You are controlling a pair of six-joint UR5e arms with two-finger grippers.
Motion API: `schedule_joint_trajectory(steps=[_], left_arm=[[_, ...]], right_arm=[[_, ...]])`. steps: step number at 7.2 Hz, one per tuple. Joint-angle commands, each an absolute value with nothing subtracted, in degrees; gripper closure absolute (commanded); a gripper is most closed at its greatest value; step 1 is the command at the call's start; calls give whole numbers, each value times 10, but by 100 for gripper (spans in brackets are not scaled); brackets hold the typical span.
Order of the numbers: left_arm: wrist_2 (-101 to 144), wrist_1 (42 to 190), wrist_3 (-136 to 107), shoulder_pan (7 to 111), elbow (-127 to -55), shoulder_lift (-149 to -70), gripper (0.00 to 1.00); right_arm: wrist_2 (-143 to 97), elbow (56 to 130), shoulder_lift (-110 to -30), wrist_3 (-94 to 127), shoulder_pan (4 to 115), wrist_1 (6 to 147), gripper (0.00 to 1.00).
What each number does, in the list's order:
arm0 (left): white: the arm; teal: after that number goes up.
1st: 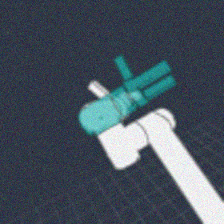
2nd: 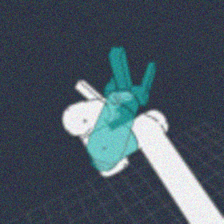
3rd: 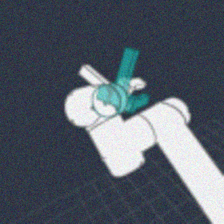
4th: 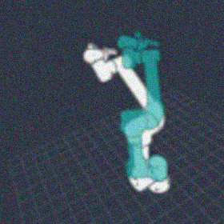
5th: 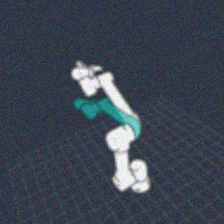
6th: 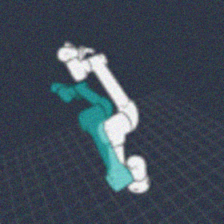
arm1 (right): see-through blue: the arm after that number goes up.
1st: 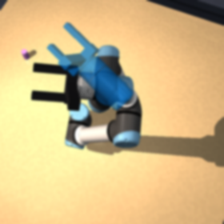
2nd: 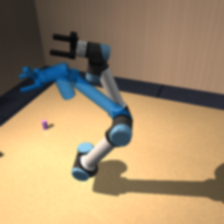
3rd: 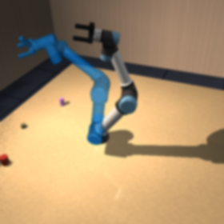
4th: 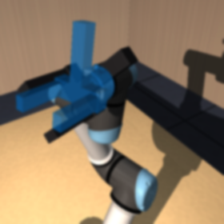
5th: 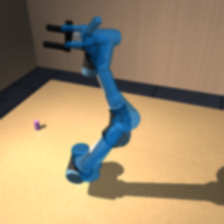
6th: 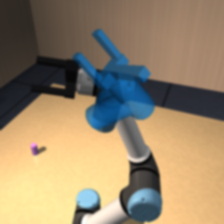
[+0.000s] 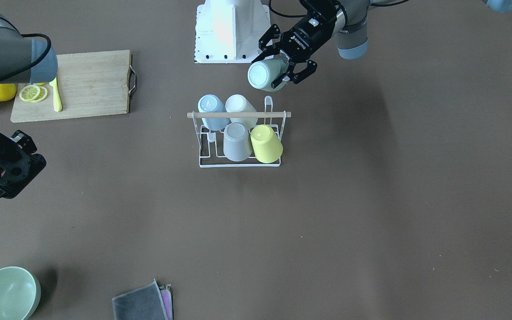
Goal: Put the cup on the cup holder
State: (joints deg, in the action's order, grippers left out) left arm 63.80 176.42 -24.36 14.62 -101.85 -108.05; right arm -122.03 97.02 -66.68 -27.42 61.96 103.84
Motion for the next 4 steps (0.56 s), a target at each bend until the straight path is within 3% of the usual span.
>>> schedule_joint_trajectory(steps=[1,4], left_arm=[[635,1765,-238,144,-1003,-1099,100],[635,1767,-234,145,-995,-1100,100]], right_arm=[[-1322,986,-726,-320,647,906,100],[-1387,954,-730,-380,656,785,100]])
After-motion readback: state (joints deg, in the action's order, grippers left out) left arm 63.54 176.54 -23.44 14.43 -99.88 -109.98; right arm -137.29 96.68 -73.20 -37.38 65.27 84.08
